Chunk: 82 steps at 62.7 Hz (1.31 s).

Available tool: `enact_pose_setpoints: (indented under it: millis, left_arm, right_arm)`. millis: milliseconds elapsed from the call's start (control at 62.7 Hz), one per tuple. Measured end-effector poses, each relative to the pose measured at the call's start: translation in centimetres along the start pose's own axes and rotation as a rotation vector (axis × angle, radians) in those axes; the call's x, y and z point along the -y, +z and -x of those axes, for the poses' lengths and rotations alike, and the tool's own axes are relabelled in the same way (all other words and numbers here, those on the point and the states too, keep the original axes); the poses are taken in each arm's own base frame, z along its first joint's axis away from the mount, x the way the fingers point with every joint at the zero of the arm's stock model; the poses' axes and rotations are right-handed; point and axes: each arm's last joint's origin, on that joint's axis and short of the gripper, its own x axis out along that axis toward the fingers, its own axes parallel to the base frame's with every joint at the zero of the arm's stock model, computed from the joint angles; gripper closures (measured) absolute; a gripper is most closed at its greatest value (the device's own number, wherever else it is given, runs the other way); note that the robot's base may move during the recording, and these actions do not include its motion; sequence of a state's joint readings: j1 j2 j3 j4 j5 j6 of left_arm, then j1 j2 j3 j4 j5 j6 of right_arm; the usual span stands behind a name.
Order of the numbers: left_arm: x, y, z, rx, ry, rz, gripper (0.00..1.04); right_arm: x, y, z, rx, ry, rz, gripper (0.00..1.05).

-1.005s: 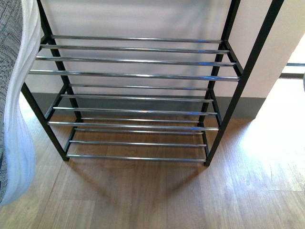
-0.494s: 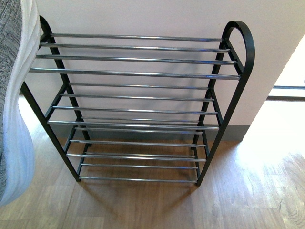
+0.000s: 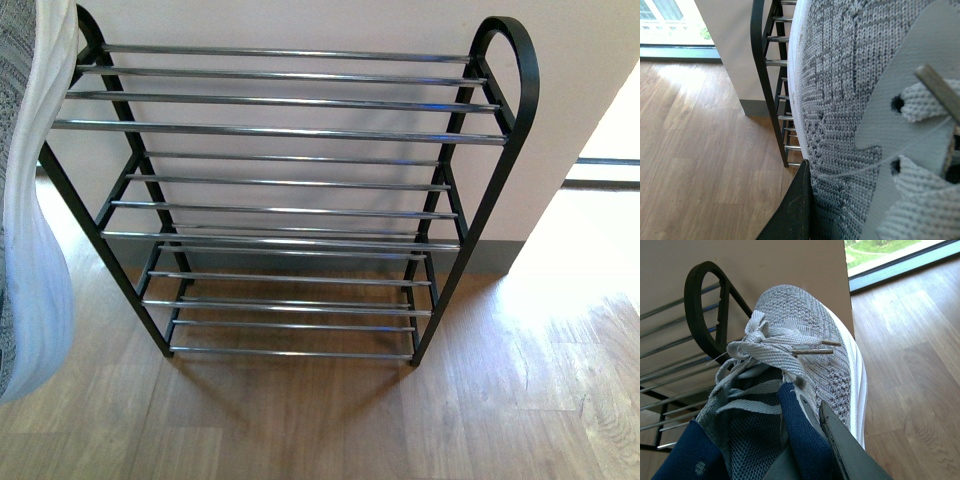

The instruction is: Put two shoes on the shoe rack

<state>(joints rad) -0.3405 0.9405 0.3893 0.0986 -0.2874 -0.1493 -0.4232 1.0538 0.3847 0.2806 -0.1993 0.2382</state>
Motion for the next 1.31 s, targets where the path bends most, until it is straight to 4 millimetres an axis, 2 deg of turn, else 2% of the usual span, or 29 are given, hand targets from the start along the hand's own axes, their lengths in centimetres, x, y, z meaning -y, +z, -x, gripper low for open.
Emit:
enact_pose_setpoints:
  millis: [64,144,239,383,478,574,765,1132,1308]
  left_arm:
    - [0.0,0.0,0.0,0.000,0.000,0.000,0.99]
    - [0.0,0.0,0.0,0.000,0.000,0.000,0.99]
    - [0.0,0.0,0.0,0.000,0.000,0.000,0.99]
    - [0.0,0.0,0.0,0.000,0.000,0.000,0.99]
    - [0.0,0.0,0.0,0.000,-0.001,0.000,0.99]
    - [0.0,0.0,0.0,0.000,-0.001,0.000,0.99]
    - [0.0,0.0,0.0,0.000,-0.002,0.000,0.99]
    - [0.0,0.0,0.0,0.000,0.000,0.000,0.99]
    - [0.0,0.0,0.0,0.000,0.000,0.000,0.99]
  right_arm:
    - [0.0,0.0,0.0,0.003,0.009,0.007,1.04]
    - [-0.1,0.1,0.0,0.091,0.118,0.090,1.04]
    - [-1.0,0.8,0.1,0.149,0.173,0.162,1.04]
    - [-2.5,1.9,-0.2,0.137,0.126,0.171,1.04]
    - [-4.6,2.9,-1.0,0.109,0.098,0.172,1.04]
    - [-7.1,4.5,-2.0,0.104,0.085,0.174,1.04]
    - [-10.1,6.0,-3.7,0.093,0.109,0.152,1.04]
    - [-14.1,6.2,-9.4,0.016,0.141,0.150,1.04]
    - [-15.4,6.4,-10.8,0.017,0.178,0.148,1.04]
